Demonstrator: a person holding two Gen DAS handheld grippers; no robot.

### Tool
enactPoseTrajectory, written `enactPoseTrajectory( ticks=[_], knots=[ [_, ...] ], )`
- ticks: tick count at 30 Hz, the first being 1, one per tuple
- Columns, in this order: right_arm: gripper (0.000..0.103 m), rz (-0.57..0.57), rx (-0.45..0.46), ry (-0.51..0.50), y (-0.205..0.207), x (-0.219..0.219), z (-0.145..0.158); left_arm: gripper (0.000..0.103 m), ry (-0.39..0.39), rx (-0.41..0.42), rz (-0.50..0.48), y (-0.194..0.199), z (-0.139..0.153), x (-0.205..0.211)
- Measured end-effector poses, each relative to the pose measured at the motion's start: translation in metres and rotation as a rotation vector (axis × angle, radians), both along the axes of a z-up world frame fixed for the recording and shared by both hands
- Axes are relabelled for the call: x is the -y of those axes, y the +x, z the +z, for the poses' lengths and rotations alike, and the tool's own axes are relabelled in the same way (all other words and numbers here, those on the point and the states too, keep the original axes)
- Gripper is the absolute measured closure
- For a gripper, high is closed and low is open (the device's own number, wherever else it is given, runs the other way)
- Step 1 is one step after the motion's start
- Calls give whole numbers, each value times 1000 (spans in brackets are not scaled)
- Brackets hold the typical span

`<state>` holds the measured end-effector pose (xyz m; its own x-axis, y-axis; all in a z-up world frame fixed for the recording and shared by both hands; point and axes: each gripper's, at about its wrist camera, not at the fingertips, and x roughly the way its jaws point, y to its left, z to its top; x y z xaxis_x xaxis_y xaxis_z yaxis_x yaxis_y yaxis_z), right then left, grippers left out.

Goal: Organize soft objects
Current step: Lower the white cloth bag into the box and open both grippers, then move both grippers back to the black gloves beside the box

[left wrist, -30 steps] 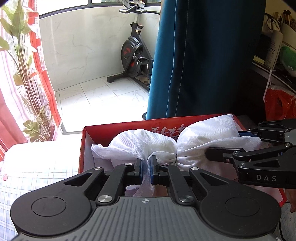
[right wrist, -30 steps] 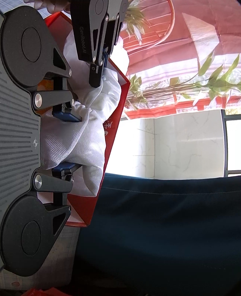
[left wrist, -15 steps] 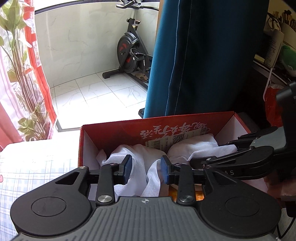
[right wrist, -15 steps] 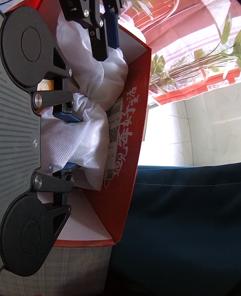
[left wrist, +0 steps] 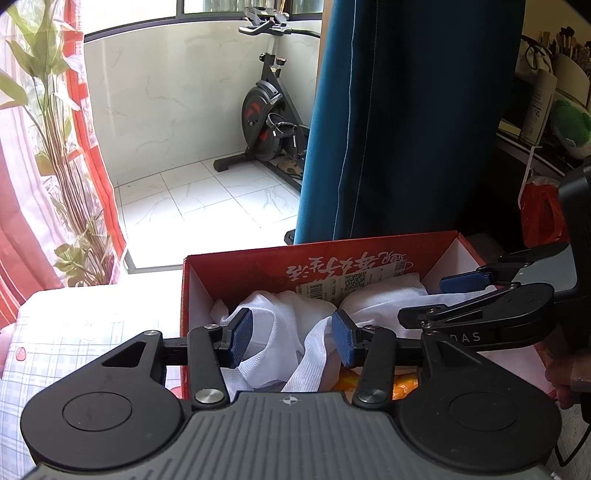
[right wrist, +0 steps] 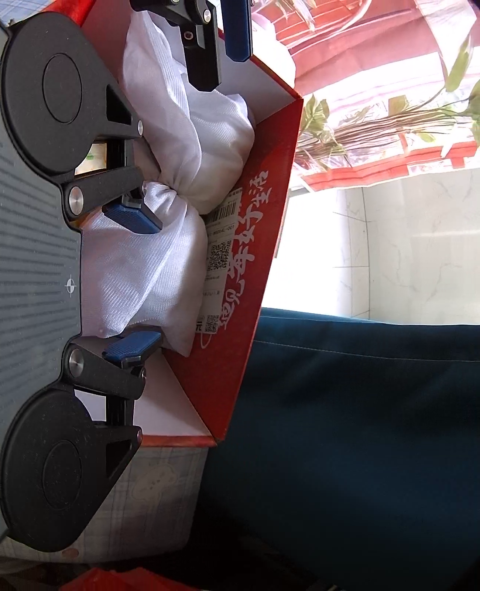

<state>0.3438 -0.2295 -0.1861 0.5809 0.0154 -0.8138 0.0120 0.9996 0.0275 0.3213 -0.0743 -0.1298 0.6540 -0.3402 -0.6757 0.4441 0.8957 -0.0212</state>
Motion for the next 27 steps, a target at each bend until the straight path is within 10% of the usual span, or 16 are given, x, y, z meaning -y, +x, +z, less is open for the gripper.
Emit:
enactPoseTrajectory(
  ticks=[12, 27],
  knots=[
    [18, -10, 215, 28, -79, -2, 39, 38, 14, 127, 33, -70, 13, -17],
    [27, 48, 294, 110, -195, -22, 28, 38, -63, 103, 46, -167, -24, -45]
  ],
)
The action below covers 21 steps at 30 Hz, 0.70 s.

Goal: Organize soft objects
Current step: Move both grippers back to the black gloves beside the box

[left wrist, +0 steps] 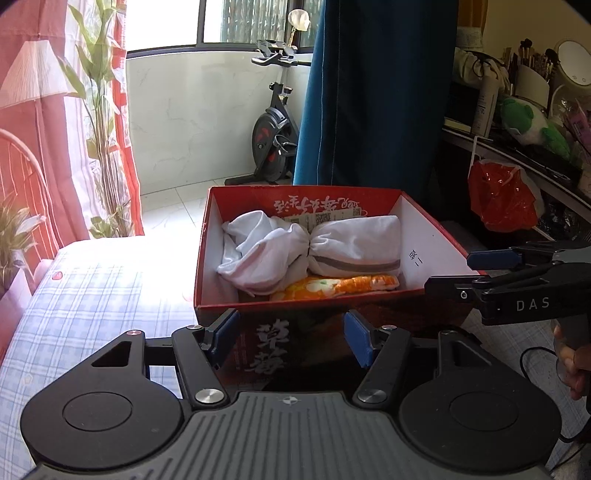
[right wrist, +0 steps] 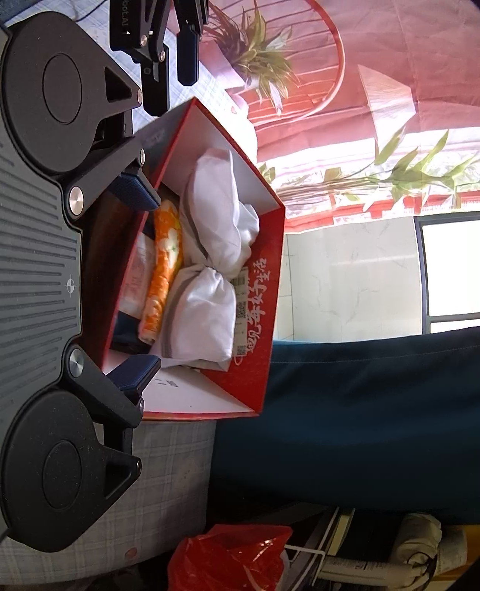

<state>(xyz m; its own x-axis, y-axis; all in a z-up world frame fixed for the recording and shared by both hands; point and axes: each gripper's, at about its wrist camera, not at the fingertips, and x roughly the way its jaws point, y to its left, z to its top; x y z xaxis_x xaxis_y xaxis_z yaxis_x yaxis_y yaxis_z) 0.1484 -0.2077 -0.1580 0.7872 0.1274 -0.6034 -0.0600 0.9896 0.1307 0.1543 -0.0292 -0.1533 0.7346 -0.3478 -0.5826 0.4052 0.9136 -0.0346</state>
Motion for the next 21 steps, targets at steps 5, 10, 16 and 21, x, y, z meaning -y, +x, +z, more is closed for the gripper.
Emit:
enactPoseTrajectory(
  ticks=[5, 10, 16, 21],
  knots=[
    [34, 26, 12, 47, -47, -9, -20, 38, -29, 8, 28, -29, -12, -15],
    [39, 50, 35, 72, -88, -18, -39, 38, -24, 2, 65, -51, -26, -25],
    [41, 87, 55, 68, -119, -30, -49, 38, -53, -21, 88, -71, -41, -30],
    [41, 91, 23, 72, -127, -36, -60, 38, -88, -59, 94, -85, -51, -32]
  ],
)
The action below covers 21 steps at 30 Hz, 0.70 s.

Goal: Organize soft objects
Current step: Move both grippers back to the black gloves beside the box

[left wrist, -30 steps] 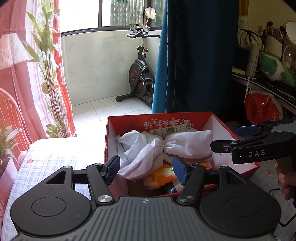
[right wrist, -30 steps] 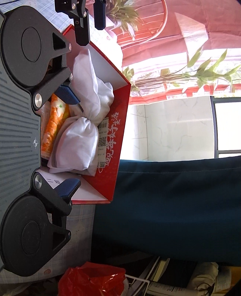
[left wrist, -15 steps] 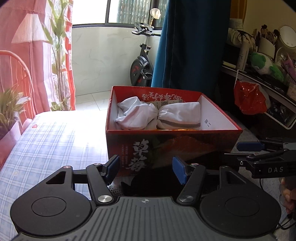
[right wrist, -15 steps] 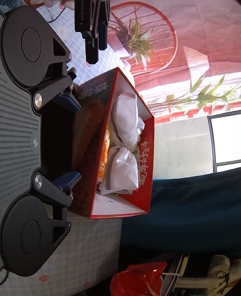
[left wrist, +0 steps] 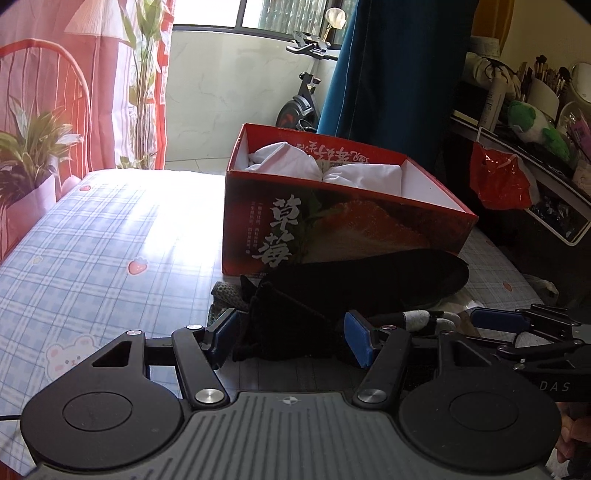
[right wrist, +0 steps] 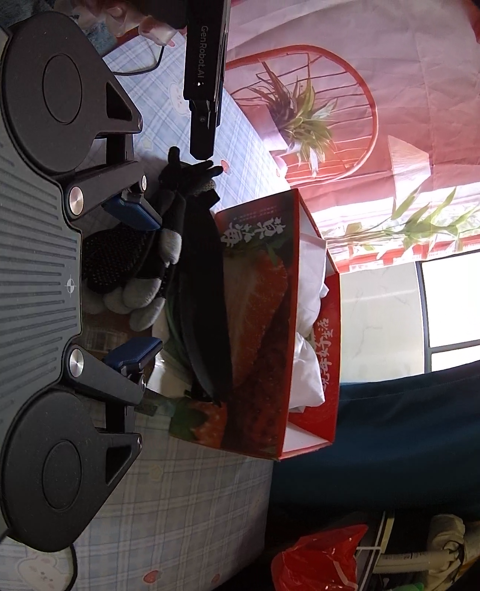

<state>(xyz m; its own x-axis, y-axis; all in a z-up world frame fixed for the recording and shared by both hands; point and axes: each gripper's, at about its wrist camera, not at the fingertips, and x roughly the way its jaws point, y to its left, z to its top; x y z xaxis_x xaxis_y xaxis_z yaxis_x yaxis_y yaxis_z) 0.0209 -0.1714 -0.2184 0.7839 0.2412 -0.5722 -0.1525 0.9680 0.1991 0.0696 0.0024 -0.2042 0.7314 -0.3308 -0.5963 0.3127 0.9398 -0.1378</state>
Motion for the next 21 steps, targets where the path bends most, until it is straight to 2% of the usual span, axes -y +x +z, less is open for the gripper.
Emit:
enactPoseTrajectory(
  ticks=[3, 9, 17, 18, 21],
  knots=[
    [41, -5, -19, 2, 0, -3, -6, 38, 4, -9, 2, -4, -5, 0],
    [28, 2, -29, -22, 2, -9, -13, 38, -7, -16, 19, -4, -11, -2],
    [28, 46, -5, -124, 15, -26, -24, 38, -4, -39, 20, -2, -24, -3],
    [32, 50, 1, -134, 17, -27, -24, 38, -8, -42, 23, -1, -24, -4],
    [58, 57, 10, -168, 19, -29, -27, 38, -26, -56, 29, 3, -27, -8]
  ],
)
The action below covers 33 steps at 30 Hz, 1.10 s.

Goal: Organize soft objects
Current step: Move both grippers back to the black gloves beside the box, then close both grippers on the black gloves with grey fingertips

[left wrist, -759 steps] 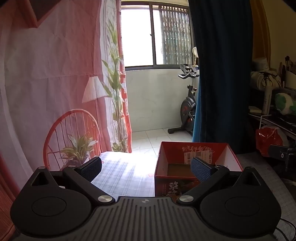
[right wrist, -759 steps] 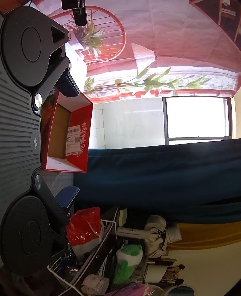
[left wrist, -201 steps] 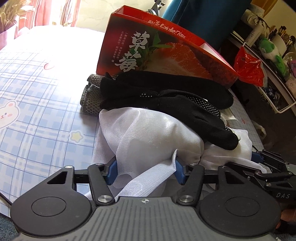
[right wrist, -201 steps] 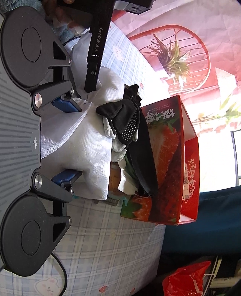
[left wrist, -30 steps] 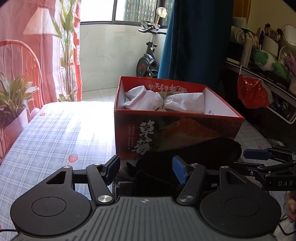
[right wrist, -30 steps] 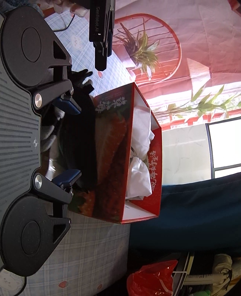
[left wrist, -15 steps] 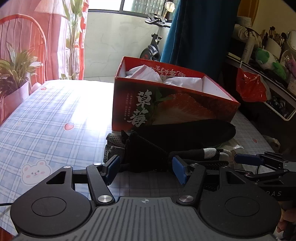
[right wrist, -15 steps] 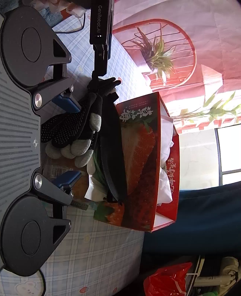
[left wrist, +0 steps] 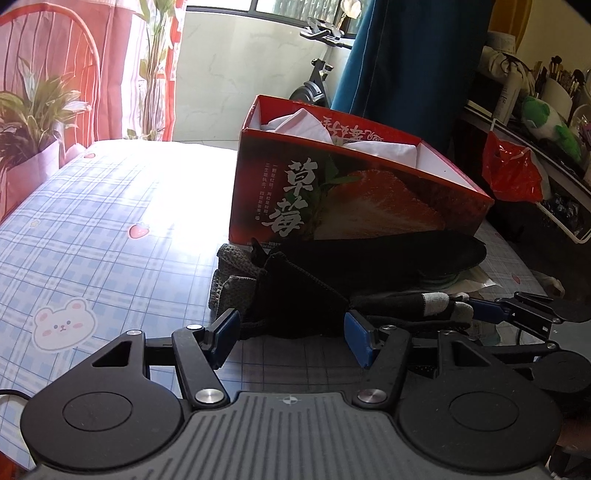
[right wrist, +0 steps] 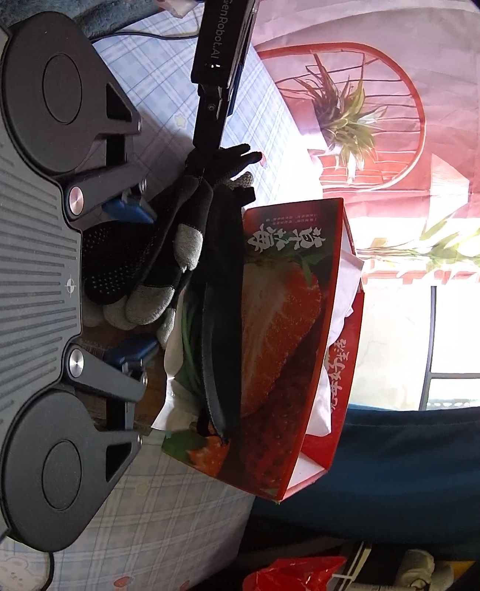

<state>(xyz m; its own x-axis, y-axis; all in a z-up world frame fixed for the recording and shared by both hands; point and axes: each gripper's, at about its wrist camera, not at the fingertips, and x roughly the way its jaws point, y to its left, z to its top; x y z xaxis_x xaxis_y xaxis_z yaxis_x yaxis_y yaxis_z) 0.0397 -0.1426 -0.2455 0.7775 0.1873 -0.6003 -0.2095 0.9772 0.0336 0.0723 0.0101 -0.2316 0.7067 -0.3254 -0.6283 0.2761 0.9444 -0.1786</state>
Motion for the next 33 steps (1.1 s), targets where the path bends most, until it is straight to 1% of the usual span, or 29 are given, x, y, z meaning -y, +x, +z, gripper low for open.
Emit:
enactPoseTrajectory(
  ticks=[1, 2, 4, 6, 8, 14, 17, 19, 21, 23, 26, 29, 30, 33],
  knots=[
    [66, 5, 5, -10, -1, 0, 0, 38, -7, -7, 4, 2, -2, -1],
    [71, 11, 8, -9, -2, 0, 0, 38, -12, -12, 7, 4, -3, -2],
    [85, 7, 8, 9, -4, 3, 1, 38, -22, -30, 13, 9, -6, -3],
    [91, 3, 5, 35, -6, 9, 2, 38, -26, -46, 15, 14, -7, -4],
    [93, 2, 5, 59, -8, 12, 2, 38, -36, -47, 14, 18, -6, -3],
    [94, -4, 3, 86, -11, 17, 1, 38, -80, -39, 8, 35, -3, 0],
    [94, -3, -1, 89, -11, 17, 0, 38, -90, -51, 0, 43, -10, 3],
    [94, -1, -7, 94, -12, 18, -1, 41, -88, -63, -5, 43, -16, 4],
    [94, 3, -16, 101, -13, 17, -2, 66, -70, -74, -17, 40, -19, 6],
    [94, 10, -23, 104, -15, 15, -4, 79, -36, -85, -21, 37, -22, 7],
    [93, 25, -28, 101, -15, 12, -5, 84, -33, -92, -25, 29, -24, 4],
    [92, 33, -31, 108, -17, 11, -5, 84, -29, -97, -23, 24, -26, 2],
    [89, 35, -35, 113, -17, 11, -5, 84, -37, -103, -20, 22, -27, 0],
    [85, 46, -41, 117, -18, 11, -5, 84, -55, -120, -17, 21, -30, -4]
  ],
)
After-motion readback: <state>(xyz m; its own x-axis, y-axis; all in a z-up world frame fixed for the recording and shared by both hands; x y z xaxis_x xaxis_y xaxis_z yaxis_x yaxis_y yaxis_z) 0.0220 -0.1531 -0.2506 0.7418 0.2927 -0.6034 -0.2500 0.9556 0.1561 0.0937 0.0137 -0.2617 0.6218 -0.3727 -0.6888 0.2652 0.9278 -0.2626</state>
